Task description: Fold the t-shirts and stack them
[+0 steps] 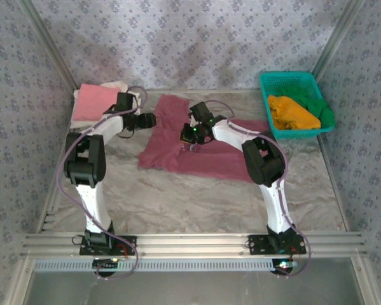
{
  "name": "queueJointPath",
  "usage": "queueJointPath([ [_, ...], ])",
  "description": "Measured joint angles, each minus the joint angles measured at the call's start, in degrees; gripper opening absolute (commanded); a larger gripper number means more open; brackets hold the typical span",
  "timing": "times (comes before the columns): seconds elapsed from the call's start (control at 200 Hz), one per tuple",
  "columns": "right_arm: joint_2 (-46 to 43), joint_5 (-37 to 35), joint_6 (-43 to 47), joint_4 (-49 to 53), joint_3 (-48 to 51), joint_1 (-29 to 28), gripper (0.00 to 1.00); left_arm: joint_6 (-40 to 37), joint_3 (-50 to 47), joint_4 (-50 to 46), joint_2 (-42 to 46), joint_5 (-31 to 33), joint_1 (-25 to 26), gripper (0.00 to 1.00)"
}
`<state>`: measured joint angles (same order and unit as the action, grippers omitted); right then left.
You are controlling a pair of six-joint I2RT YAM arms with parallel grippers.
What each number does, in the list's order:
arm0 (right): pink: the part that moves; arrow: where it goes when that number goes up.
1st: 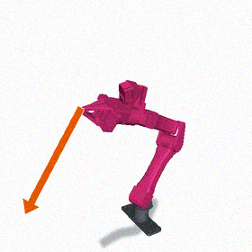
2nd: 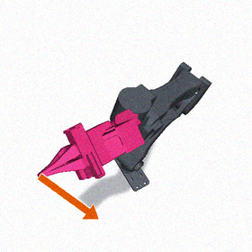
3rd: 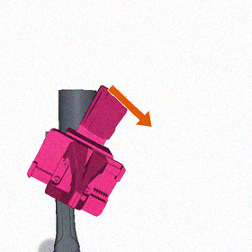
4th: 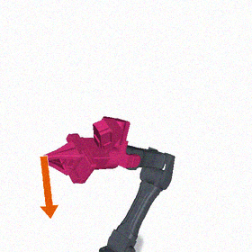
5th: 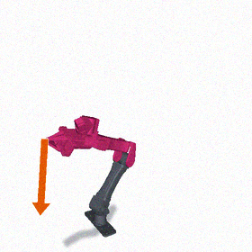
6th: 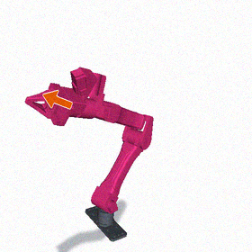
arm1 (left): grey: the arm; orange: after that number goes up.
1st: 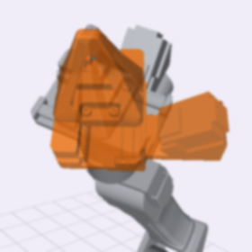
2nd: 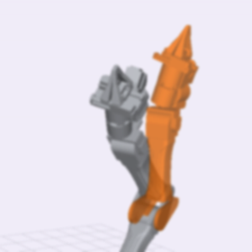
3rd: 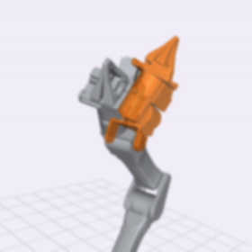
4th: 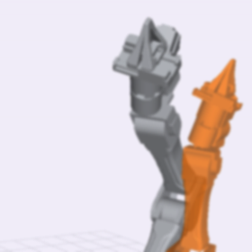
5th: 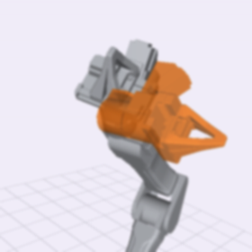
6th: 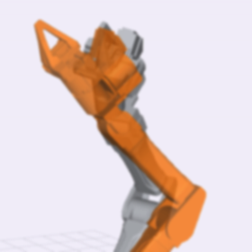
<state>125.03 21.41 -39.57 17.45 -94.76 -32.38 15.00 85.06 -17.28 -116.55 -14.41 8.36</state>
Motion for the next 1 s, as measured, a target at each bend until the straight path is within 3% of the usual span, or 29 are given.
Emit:
queueJointPath([
  [0.175, 0.0, 0.7, 0.0, -1.0, 0.0, 0.0, 0.00, -0.2, 7.3, -2.6, -8.2, -1.4, -0.2, 0.72],
  [0.285, 0.0, 1.1, 0.0, -1.6, 0.0, 0.0, 0.00, -0.2, 12.2, -4.9, -12.1, -1.9, -0.3, 0.62],
  [0.565, 0.0, 2.0, 0.0, -2.4, 0.0, 0.1, 0.00, 0.7, 17.8, -5.5, -16.7, -5.9, -0.7, 0.00],
  [0.999, 0.7, 2.4, 0.6, -2.4, -3.2, 1.3, 0.00, 1.5, 19.7, -7.5, -17.0, -5.8, -4.0, 0.00],
])
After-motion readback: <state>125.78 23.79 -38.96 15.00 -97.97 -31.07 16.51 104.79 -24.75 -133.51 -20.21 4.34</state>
